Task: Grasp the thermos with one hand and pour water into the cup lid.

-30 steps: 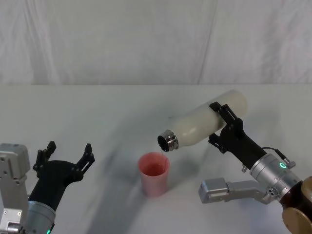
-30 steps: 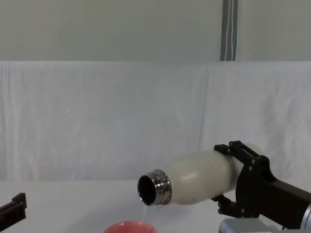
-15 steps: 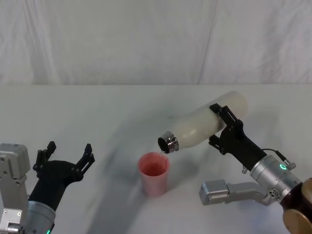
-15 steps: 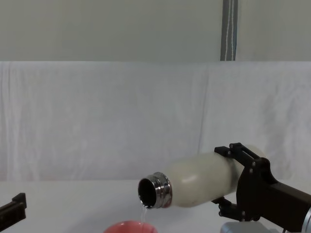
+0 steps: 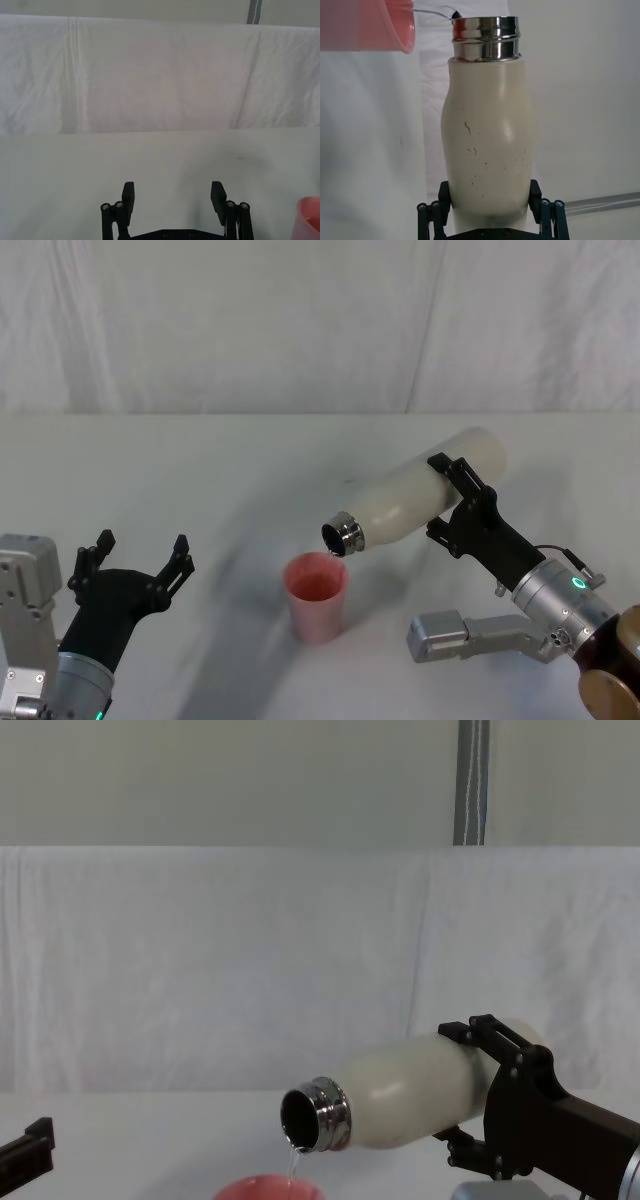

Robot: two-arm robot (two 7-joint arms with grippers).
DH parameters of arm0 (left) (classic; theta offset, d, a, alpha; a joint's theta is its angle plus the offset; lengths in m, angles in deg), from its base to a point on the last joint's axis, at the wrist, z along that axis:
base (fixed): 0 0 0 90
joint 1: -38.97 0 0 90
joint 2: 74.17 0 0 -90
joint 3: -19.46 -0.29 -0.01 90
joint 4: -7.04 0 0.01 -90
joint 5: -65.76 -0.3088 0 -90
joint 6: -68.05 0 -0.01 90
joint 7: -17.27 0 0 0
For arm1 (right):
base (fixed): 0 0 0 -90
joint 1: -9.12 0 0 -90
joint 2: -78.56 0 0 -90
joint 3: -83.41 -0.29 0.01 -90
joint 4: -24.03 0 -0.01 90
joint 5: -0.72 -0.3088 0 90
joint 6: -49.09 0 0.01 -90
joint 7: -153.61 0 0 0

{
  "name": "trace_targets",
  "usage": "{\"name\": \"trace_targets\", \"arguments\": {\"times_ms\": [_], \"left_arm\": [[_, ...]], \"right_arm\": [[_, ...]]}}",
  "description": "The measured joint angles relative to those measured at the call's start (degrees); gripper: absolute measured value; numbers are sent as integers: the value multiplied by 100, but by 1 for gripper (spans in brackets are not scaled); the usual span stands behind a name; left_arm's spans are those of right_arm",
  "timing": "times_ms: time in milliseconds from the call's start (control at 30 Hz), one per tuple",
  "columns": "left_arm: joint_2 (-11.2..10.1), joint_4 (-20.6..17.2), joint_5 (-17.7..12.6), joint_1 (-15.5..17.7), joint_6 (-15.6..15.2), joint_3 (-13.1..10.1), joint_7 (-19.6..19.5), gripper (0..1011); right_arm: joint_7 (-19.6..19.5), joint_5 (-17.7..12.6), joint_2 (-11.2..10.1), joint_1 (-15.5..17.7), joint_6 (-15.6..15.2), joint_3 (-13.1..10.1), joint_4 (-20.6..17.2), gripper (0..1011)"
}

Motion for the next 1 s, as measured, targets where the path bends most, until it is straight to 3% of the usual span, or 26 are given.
{"name": "trace_targets", "arguments": {"times_ms": [1000], "left_arm": [[0,0,0,0,0,0,0,1001]], "right_arm": [[-12,14,-19,-3,-19,7,-20,952]]}}
